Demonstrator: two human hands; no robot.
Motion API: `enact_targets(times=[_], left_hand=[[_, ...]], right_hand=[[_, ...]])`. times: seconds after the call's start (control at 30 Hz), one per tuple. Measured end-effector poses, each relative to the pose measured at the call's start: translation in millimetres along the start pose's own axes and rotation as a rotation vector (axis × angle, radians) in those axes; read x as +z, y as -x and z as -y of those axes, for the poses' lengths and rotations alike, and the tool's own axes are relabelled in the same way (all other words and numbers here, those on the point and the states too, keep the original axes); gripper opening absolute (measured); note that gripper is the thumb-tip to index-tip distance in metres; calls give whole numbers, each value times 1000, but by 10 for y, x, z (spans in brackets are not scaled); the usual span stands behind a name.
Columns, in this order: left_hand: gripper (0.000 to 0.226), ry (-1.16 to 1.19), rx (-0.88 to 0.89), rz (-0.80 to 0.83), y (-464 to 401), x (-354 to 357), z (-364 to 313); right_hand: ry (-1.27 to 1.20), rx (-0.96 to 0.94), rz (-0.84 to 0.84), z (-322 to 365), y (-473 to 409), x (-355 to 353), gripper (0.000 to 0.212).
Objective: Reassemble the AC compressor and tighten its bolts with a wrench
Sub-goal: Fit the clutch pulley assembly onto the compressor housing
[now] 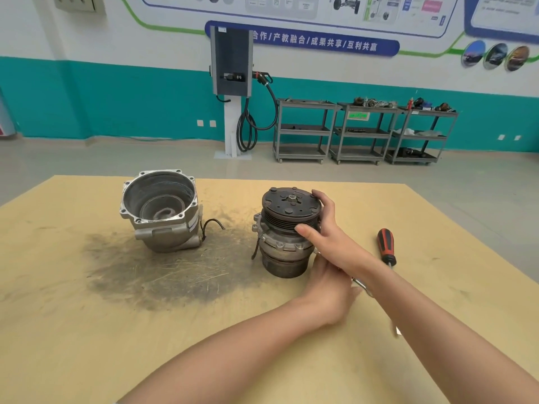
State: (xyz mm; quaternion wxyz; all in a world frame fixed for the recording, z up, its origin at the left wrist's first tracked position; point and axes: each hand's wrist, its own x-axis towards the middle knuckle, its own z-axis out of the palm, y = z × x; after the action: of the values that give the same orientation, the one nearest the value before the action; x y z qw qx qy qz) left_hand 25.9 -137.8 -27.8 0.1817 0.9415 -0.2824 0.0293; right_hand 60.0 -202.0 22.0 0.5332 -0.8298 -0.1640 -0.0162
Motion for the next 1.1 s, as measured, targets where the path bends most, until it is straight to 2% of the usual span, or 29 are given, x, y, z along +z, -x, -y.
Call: enact_targets(times=[0.1,0.13,0.2,0.3,0.4,0.47,0.53,0.63,0.7,0.8,0.83,0.97,1.1], left_hand=[[53,149,214,65,487,-245,121],[50,227,268,43,696,-335,196],[38,351,301,-123,1103,-585,417],[17,345,187,-528,1561,-1036,903],[23,264,-28,-856,1720,-1470,1445],[29,209,-147,-966,1700,-1690,1759],[28,150,-211,-888,1601,-1818,2007],[60,-138,-204,-531,1348,-1839,2171],[72,-373,-197,-355,1161,-1761,2189],[65,-496,-260,-206,985,-1585,2207],[59,-509,-264,-210,957,-1532,2211],[38,-462,-246,-398,950,-1410,2251],[31,-384,-201,-436,998,-1408,2344]], right_hand=[[23,20,37,69,-35,-110,77],[34,24,37,113,-52,-152,81],[99,17,29,261,-80,-212,88],[247,-37,26,531,-164,-187,87],[515,-38,82,699,-334,-63,90],[644,33,133,760,-439,32,94],[736,125,158,757,-517,99,99],[879,171,121,639,-578,157,93],[929,163,71,572,-583,178,87],[957,147,30,531,-569,197,87],[962,141,20,524,-567,202,86],[992,122,-17,500,-572,214,82],[994,106,-49,484,-573,229,79]])
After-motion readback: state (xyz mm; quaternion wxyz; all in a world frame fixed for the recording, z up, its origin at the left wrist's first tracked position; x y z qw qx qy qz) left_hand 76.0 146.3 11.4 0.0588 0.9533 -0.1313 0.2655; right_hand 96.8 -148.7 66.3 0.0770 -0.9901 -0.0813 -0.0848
